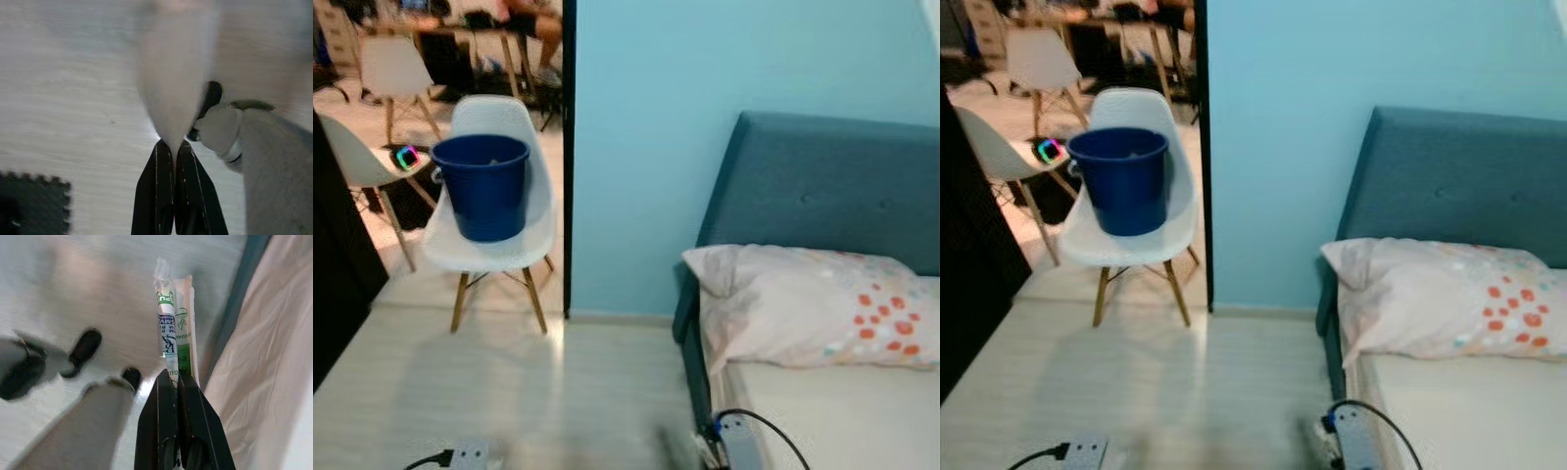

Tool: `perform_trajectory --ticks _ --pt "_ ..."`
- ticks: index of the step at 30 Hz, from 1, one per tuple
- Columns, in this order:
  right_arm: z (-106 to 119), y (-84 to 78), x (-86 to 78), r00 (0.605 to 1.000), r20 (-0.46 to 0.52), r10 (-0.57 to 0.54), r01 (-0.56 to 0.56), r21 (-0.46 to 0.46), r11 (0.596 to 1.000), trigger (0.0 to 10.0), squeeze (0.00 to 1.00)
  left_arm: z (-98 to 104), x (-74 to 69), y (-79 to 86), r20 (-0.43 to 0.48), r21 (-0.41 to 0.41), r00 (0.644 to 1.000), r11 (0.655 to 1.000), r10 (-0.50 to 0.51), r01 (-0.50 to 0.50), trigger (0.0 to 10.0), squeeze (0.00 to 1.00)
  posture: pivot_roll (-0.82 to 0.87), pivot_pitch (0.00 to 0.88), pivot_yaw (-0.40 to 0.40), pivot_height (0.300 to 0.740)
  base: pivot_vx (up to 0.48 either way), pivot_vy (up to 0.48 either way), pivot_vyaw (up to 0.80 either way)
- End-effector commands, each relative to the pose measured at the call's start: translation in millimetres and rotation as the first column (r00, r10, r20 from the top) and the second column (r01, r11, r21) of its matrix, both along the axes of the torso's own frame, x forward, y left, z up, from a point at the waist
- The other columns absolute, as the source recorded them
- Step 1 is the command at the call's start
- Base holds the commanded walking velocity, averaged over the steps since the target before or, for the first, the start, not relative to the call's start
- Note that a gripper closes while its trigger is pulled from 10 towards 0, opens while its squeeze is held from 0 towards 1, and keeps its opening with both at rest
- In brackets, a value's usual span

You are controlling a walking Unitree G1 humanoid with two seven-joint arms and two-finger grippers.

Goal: Clean up the room

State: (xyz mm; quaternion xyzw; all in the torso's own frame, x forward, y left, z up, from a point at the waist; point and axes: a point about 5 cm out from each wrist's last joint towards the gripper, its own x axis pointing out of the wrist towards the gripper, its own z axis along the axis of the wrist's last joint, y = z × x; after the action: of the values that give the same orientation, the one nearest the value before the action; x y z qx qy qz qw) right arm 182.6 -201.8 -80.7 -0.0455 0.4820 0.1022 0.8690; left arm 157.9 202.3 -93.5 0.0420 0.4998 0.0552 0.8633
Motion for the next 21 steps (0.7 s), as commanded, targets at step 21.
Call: perform_trajectory --ticks 21 --pt "17.0 9.3 31.5 0.980 0.121 0.161 -0.156 -0.049 0.987 10.0 0.00 12.2 19.1 14.3 0.124 0.036 0.991 0.997 0.059 -0.064 10.0 0.00 0.10 0.000 -0.084 0.740 0.126 0.000 0.72"
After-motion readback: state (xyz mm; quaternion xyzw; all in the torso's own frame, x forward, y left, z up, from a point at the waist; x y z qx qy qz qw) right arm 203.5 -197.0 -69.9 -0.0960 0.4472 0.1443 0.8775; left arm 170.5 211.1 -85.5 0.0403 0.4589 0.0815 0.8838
